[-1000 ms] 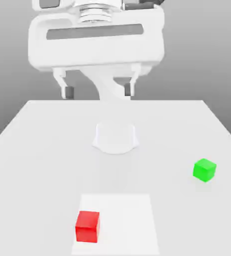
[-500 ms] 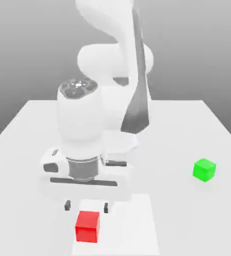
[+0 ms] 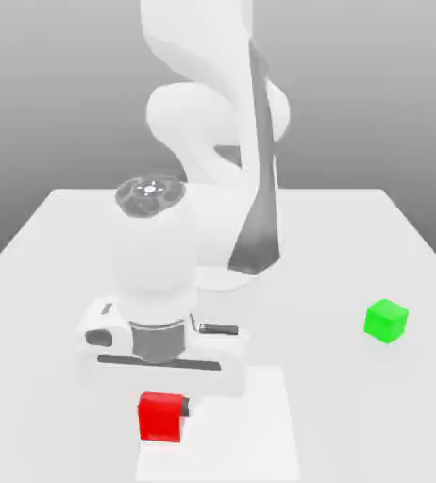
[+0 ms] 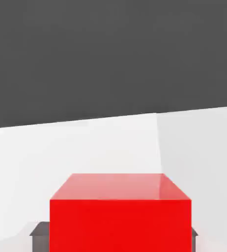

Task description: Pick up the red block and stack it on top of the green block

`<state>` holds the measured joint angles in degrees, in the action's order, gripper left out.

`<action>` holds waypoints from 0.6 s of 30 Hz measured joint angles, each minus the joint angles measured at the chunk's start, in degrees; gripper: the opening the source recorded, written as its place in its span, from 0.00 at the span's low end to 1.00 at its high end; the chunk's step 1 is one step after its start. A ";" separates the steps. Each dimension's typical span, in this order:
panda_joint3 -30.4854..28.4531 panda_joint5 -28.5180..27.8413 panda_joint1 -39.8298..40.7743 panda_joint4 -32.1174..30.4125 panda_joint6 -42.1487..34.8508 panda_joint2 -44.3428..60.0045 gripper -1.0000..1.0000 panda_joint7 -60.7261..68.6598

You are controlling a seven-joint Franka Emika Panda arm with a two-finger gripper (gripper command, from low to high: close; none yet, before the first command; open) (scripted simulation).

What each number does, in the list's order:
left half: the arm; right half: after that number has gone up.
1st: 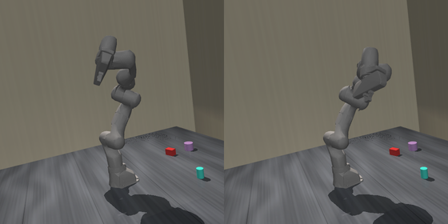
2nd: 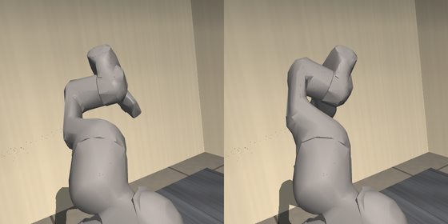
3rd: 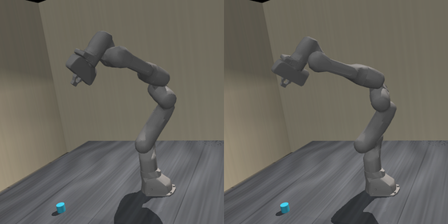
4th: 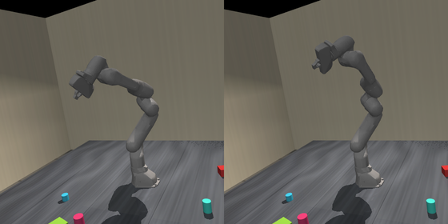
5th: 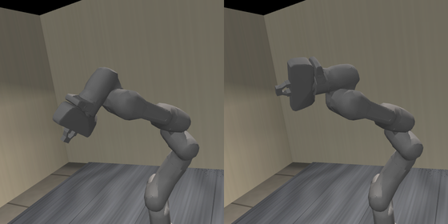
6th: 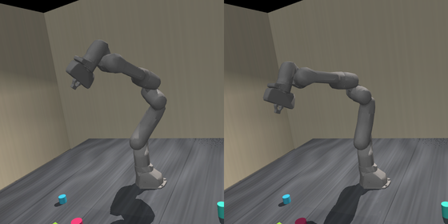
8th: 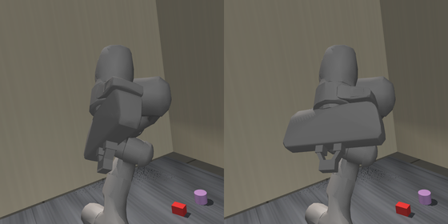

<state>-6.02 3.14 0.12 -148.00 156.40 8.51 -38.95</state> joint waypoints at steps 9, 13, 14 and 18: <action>13.77 4.82 -22.15 -8.31 -2.25 -10.69 0.00 19.84; 18.16 5.51 -29.95 -12.12 -2.94 -15.36 0.00 27.92; 19.48 5.56 -31.86 -13.04 -3.09 -16.46 0.00 29.74; 24.22 4.46 -38.35 -16.02 -2.01 -18.41 0.00 35.03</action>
<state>18.20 7.60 -38.23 -164.02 154.39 -9.89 -3.93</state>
